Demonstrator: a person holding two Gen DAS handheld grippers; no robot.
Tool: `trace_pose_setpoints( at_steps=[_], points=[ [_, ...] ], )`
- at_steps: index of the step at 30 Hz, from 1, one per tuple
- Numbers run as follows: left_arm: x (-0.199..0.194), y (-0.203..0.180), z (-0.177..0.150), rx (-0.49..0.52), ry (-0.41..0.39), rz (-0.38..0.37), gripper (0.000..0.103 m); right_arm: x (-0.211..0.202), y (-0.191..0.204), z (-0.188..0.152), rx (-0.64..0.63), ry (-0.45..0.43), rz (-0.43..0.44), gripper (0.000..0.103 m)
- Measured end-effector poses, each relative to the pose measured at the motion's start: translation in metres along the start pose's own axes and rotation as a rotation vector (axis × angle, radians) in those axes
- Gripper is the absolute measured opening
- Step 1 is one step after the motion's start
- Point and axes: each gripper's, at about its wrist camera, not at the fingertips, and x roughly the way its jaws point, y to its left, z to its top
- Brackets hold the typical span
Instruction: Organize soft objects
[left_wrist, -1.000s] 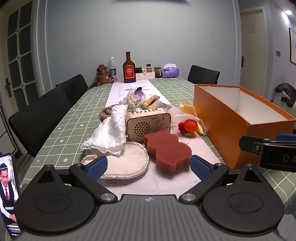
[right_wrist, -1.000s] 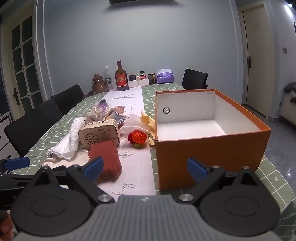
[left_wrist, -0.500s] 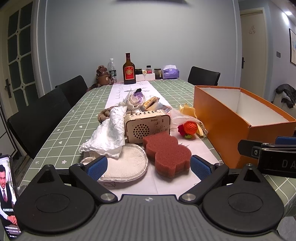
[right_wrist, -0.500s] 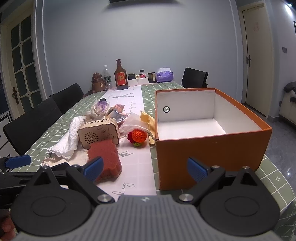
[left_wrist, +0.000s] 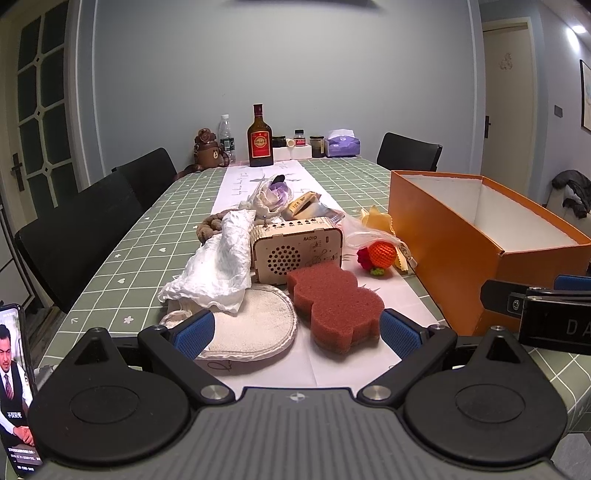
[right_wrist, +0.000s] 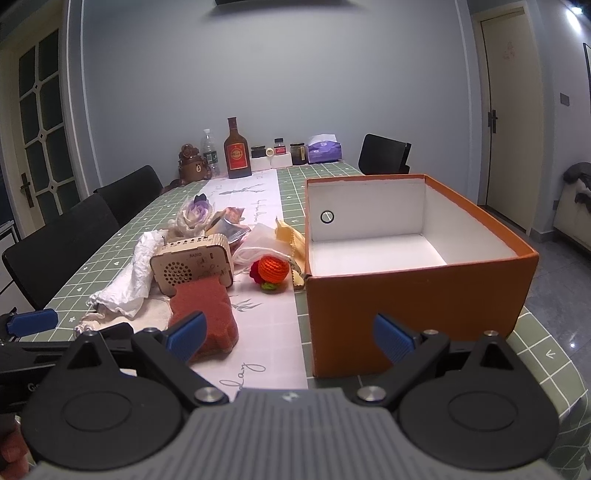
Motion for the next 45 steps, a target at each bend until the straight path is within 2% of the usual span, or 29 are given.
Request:
trace_pose_setpoints(
  at_steps=[45],
  points=[
    [0.0026,-0.0001,0.0087,0.001,-0.013,-0.010,0.103,0.0043,-0.0051,0.0036,0.006,-0.002,-0.029,0.095]
  ],
)
